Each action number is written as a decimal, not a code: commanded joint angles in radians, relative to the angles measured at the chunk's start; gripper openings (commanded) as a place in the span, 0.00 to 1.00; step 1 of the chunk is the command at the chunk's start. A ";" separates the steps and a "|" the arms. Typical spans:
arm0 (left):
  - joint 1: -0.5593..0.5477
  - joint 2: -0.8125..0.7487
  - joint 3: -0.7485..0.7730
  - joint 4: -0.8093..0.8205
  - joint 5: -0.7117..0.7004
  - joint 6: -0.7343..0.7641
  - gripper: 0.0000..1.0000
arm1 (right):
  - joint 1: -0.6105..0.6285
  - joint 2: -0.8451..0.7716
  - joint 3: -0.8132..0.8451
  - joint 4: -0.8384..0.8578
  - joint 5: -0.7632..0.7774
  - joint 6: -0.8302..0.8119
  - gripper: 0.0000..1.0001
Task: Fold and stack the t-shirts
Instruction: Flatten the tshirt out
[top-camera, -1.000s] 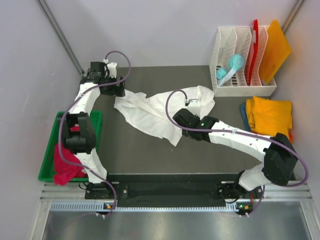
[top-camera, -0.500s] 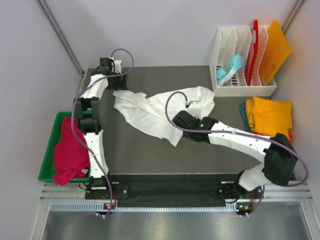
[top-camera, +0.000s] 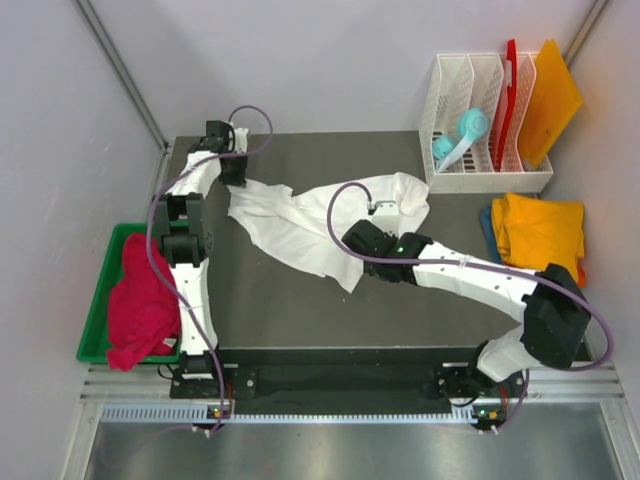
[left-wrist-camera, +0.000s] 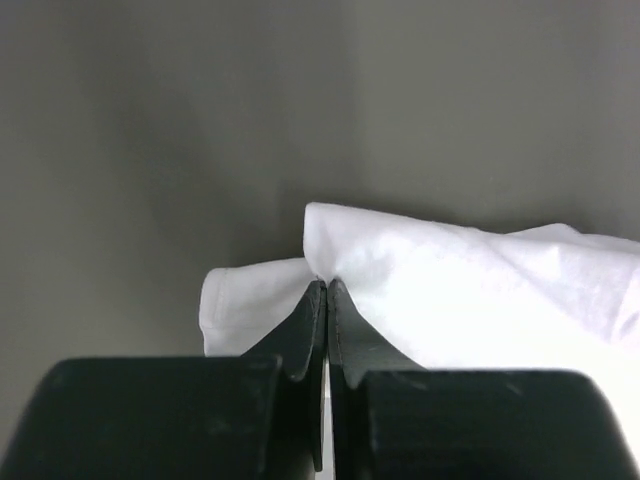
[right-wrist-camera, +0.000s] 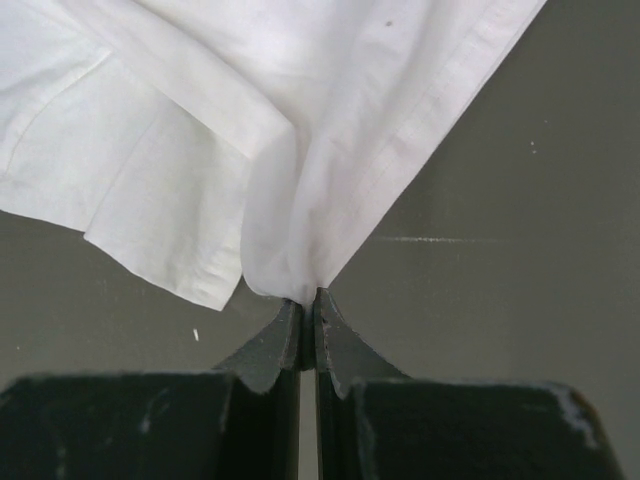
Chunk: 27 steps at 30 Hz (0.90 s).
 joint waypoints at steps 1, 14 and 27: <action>0.000 -0.091 -0.031 0.008 -0.025 -0.009 0.00 | 0.002 0.015 0.050 0.037 -0.001 -0.015 0.00; -0.002 -0.558 -0.422 -0.019 0.087 -0.010 0.00 | 0.005 0.004 0.003 0.106 -0.024 -0.012 0.00; -0.006 -0.627 -0.661 -0.341 0.155 0.184 0.00 | 0.005 -0.025 -0.062 0.132 -0.038 -0.006 0.00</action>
